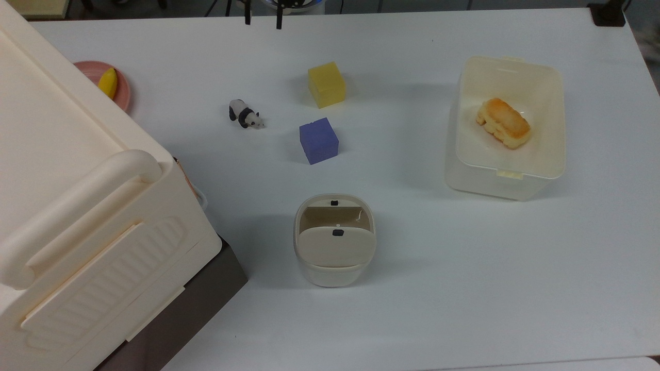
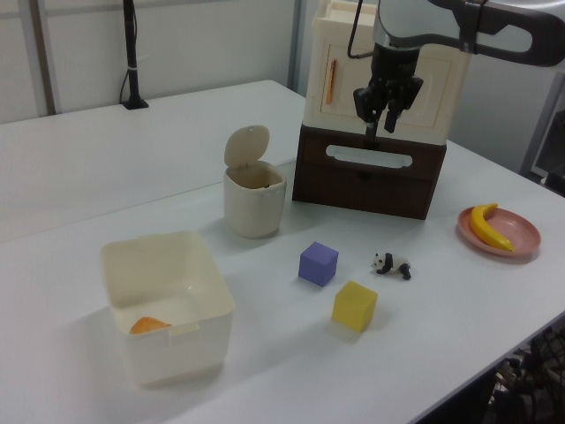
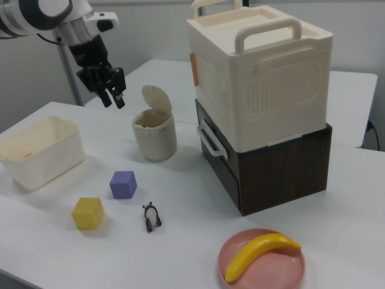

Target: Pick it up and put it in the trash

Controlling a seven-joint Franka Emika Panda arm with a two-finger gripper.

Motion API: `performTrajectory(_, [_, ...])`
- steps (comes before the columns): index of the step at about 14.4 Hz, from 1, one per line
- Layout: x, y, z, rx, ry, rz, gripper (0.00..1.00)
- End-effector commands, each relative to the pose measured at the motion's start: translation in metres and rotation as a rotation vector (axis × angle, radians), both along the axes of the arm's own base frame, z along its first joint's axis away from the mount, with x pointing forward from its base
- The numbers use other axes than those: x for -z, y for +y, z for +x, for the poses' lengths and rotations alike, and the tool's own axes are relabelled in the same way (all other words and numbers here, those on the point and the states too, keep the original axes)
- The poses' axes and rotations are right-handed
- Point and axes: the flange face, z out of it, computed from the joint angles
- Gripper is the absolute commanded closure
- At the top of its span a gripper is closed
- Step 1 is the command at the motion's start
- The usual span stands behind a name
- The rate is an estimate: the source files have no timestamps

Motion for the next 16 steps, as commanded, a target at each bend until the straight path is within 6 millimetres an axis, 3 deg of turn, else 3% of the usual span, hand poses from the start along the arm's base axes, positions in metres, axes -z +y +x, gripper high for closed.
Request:
performTrajectory(1, [-0.0036, -0.0001, 0.0000, -0.007, 0.000, 0.024, 0.04])
performTrajectory(2, [-0.0035, -0.0002, -0.0001, -0.014, 0.002, 0.023, 0.29])
performTrajectory(5, [-0.0043, -0.0001, -0.0006, -0.019, 0.002, 0.023, 0.69])
performTrajectory(9, [-0.0035, 0.0000, -0.0001, -0.019, 0.003, 0.024, 0.78])
performTrajectory(10, [-0.0035, -0.0008, -0.0001, -0.017, 0.003, 0.024, 0.76])
performTrajectory(12, [-0.0035, -0.0002, -0.0001, -0.016, 0.003, 0.023, 0.64])
performTrajectory(16, [-0.0035, -0.0001, -0.0001, -0.013, 0.002, 0.023, 0.07])
